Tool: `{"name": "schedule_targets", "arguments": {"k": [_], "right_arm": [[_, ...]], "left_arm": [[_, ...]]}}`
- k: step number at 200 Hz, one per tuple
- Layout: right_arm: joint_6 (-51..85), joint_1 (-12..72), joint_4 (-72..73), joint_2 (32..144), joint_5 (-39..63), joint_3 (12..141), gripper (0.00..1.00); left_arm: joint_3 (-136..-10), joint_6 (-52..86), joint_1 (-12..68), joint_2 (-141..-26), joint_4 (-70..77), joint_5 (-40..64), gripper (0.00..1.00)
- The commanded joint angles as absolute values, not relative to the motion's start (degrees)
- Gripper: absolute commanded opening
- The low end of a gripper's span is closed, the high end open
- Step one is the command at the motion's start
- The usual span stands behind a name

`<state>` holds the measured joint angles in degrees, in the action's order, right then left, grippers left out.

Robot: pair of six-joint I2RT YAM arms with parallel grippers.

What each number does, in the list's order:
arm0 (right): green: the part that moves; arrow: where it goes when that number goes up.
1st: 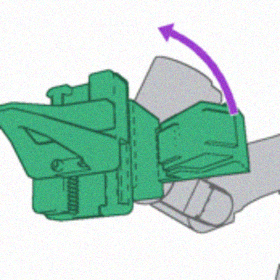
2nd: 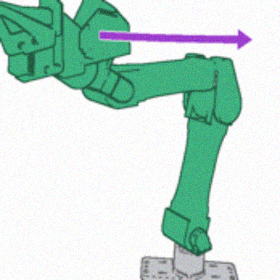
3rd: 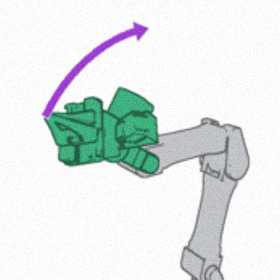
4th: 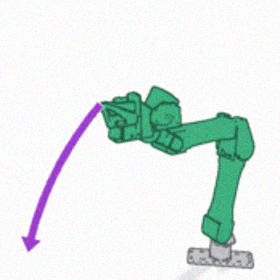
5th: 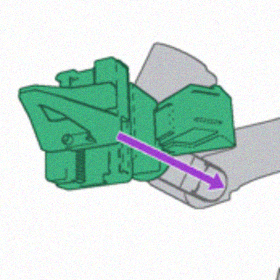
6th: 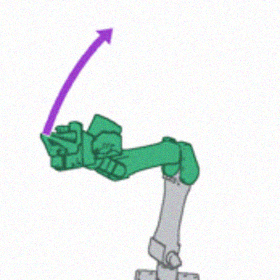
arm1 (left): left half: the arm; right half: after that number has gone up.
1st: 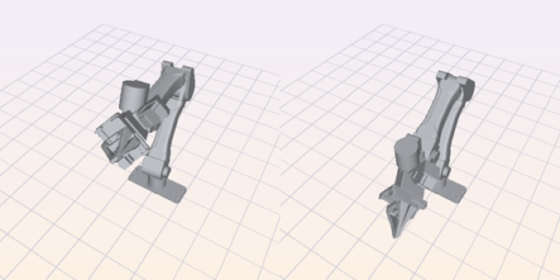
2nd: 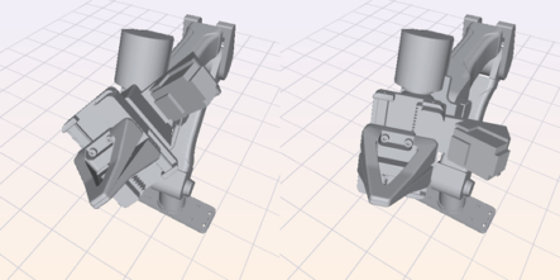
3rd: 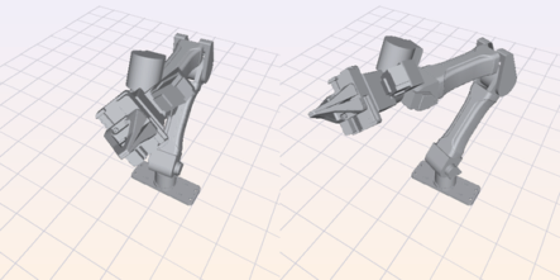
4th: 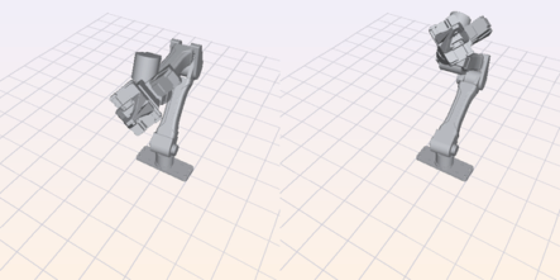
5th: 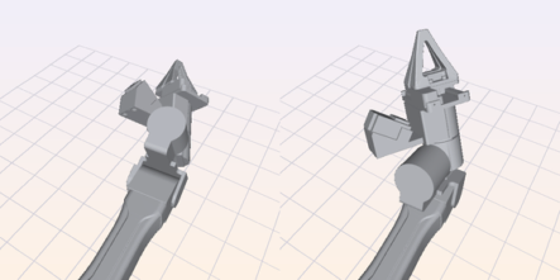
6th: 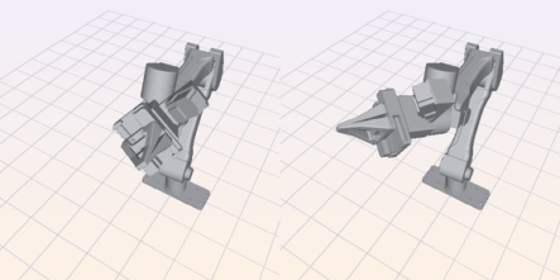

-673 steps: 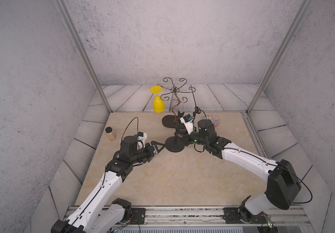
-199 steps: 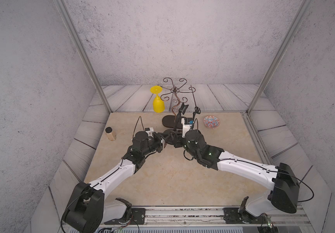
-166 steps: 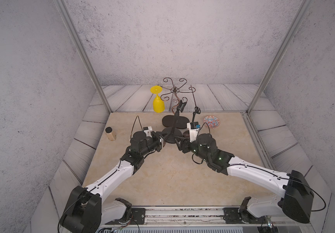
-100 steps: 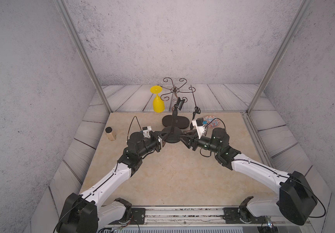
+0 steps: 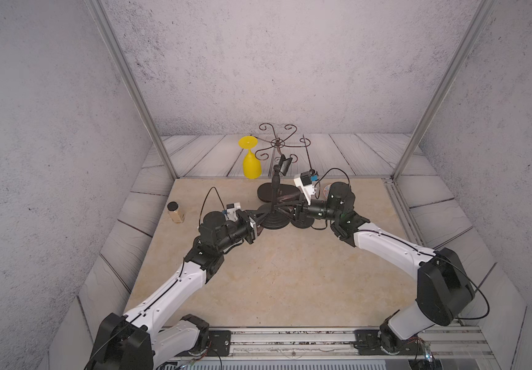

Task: Assemble a microphone stand
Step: Screw the microphone stand pole into the microphone stand base.

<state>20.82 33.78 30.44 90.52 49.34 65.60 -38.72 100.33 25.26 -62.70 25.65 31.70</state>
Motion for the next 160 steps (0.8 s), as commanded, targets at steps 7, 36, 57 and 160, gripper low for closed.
{"name": "schedule_targets", "arguments": {"k": [7,36,57,160], "right_arm": [[20.35,33.61,27.04,93.28,54.32,69.52,0.27],[21.25,33.90,26.53,93.48,53.26,69.45,0.14],[21.45,35.52,25.66,91.52,45.59,66.38,0.00],[35.66,62.44,7.88,92.89,-35.50,68.90,0.00]], "left_arm": [[-40.74,99.99,25.31,-61.72,29.53,33.35,0.00],[-41.46,99.60,25.27,-62.62,30.03,33.63,0.00],[-41.92,99.39,25.25,-63.63,30.37,33.95,0.00],[-42.63,95.98,25.05,-65.21,28.57,31.46,0.00]]}}
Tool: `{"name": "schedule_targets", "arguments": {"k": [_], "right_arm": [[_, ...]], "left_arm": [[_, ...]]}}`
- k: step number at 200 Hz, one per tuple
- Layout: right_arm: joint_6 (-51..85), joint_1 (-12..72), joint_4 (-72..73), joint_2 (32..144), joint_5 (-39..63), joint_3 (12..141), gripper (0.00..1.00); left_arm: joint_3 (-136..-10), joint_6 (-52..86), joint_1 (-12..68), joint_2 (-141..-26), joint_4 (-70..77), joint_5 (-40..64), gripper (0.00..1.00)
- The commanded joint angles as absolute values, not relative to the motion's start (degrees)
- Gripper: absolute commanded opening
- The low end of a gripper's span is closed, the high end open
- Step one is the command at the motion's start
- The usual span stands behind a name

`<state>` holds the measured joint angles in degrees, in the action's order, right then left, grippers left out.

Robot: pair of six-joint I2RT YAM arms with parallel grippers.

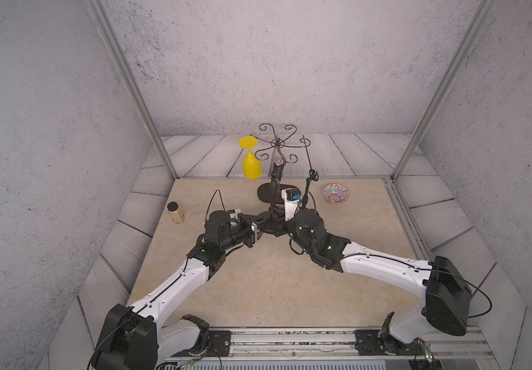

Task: Assemble a microphone stand
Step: Screw the microphone stand pole into the microphone stand base.

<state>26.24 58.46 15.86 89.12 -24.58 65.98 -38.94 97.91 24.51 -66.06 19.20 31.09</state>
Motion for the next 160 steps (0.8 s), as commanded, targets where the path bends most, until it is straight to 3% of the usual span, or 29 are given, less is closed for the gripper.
{"name": "schedule_targets", "arguments": {"k": [1,62,104,130,160], "right_arm": [[35.67,62.47,7.89,92.85,-35.42,68.90,0.00],[30.40,62.06,12.66,86.21,-31.82,61.84,0.00],[25.66,59.79,14.09,82.76,-18.64,58.87,0.53],[22.70,55.32,16.24,78.14,-9.03,54.98,0.63],[22.08,45.17,23.73,74.41,12.20,50.12,0.65]], "left_arm": [[-42.63,95.93,25.05,-65.21,28.57,31.42,0.00],[-42.60,95.58,24.61,-64.95,29.08,31.05,0.00],[-42.61,95.84,24.07,-64.72,29.36,31.59,0.00],[-41.94,96.21,23.49,-63.99,29.36,31.76,0.00],[-41.84,96.24,22.94,-63.24,29.44,32.81,0.00]]}}
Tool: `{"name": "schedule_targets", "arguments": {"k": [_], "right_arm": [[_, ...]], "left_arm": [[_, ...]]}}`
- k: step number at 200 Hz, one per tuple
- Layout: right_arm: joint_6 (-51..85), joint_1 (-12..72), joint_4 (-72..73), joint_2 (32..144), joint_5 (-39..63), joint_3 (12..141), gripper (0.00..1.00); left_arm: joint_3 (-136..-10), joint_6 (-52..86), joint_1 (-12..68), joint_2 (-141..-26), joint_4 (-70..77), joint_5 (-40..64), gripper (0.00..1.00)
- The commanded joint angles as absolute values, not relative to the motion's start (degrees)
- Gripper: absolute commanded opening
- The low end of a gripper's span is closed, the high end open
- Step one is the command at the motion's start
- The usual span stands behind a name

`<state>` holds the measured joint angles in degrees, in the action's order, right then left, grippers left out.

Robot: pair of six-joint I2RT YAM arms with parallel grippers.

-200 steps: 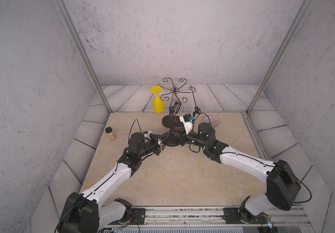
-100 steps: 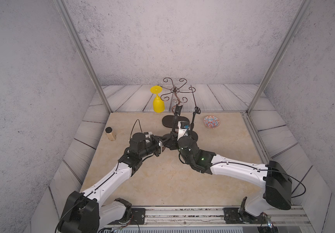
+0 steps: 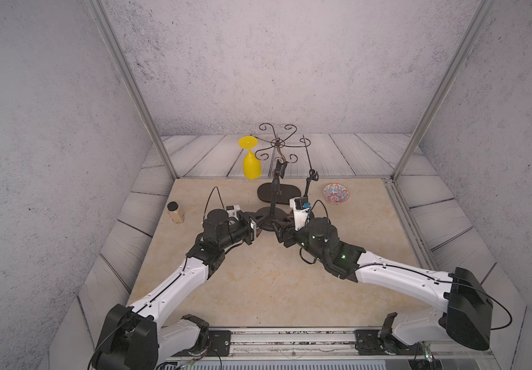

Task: Assemble a microphone stand
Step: Screw the microphone stand pole into the microphone stand base.

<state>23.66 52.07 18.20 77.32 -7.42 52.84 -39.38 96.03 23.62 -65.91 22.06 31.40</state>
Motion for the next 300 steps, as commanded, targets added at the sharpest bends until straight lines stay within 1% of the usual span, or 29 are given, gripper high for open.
{"name": "schedule_targets", "arguments": {"k": [1,15,31,58,79,129,149,166,200,236,244,257,268,292,300], "right_arm": [[22.11,44.78,23.99,74.38,12.87,50.07,0.65],[22.07,40.35,25.68,75.17,23.04,50.62,0.65],[20.66,37.35,26.63,77.23,33.27,52.83,0.65],[20.03,34.42,29.25,82.19,45.32,57.98,0.63],[20.89,32.74,30.52,86.72,51.29,62.73,0.61],[25.37,30.90,33.67,96.61,61.69,72.11,0.58],[32.07,30.95,42.32,99.35,65.12,72.94,0.56],[38.60,31.03,50.92,101.76,66.58,73.25,0.54],[45.49,31.20,58.51,104.91,68.50,75.03,0.49],[45.17,31.55,58.00,104.90,68.83,75.16,0.41],[43.50,31.77,56.07,104.54,68.73,74.90,0.36],[39.10,32.07,50.98,103.25,67.50,74.29,0.22],[34.32,32.25,45.55,101.79,65.47,73.54,0.13],[25.89,32.69,36.28,97.57,56.81,70.57,0.00],[24.51,33.07,34.56,96.02,52.91,69.17,0.00]], "left_arm": [[-41.84,96.24,22.94,-63.22,29.44,32.84,0.00],[-41.75,96.31,22.81,-62.81,29.46,33.15,0.00],[-41.66,96.25,22.69,-62.41,29.44,33.98,0.00],[-41.59,96.40,22.44,-61.81,29.47,35.48,0.00],[-41.62,96.66,22.28,-61.41,29.65,36.42,0.00],[-42.05,96.88,22.05,-60.78,29.42,37.79,0.00],[-42.60,96.86,22.06,-61.06,29.41,38.46,0.00],[-42.87,96.87,22.04,-61.39,29.36,38.68,0.00],[-43.13,96.87,21.97,-61.79,29.23,39.09,0.00],[-43.07,96.81,21.97,-62.19,29.16,38.85,0.00],[-43.20,96.79,21.98,-62.30,29.10,38.81,0.00],[-43.35,96.82,21.97,-62.51,29.09,38.76,0.00],[-43.57,96.81,21.97,-62.69,29.09,38.77,0.00],[-43.77,96.67,21.97,-62.84,29.09,38.43,0.00],[-43.84,96.49,21.99,-62.94,28.98,38.29,0.00]]}}
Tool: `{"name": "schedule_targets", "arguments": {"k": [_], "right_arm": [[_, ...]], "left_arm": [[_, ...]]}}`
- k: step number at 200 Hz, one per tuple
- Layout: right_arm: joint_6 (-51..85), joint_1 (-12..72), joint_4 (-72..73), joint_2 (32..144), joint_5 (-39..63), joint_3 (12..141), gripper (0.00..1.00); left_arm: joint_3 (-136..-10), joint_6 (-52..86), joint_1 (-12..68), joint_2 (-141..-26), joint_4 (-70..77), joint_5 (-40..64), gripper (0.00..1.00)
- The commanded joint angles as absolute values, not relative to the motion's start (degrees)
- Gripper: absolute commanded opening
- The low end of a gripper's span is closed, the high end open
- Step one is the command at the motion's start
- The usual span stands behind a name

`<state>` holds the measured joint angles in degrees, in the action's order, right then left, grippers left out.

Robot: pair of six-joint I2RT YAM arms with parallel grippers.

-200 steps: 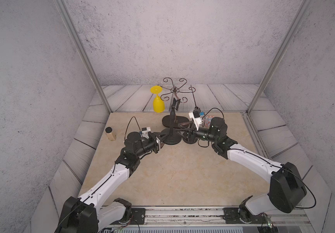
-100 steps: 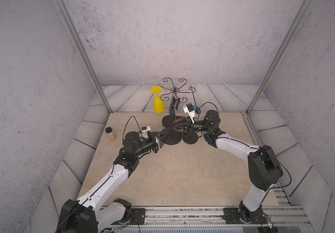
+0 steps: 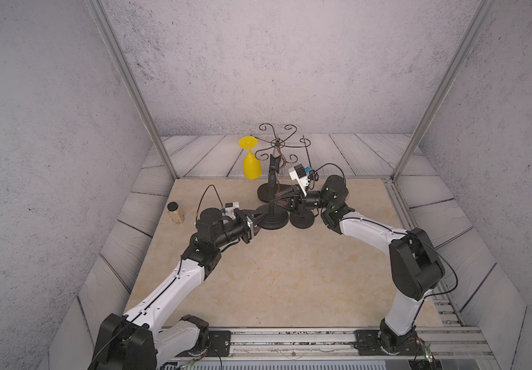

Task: Assemble a microphone stand
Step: Screw the microphone stand pole into the microphone stand base.

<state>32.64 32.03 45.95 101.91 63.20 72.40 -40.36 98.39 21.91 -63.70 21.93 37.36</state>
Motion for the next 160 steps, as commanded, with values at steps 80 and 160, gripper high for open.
{"name": "schedule_targets", "arguments": {"k": [80,160], "right_arm": [[27.87,56.88,12.67,90.34,-29.51,67.10,0.00],[18.57,64.17,11.09,89.41,-42.67,70.56,0.10]], "left_arm": [[-43.78,94.00,21.97,-63.30,27.42,36.62,0.00],[-43.66,91.06,21.80,-61.21,24.27,35.62,0.00]]}}
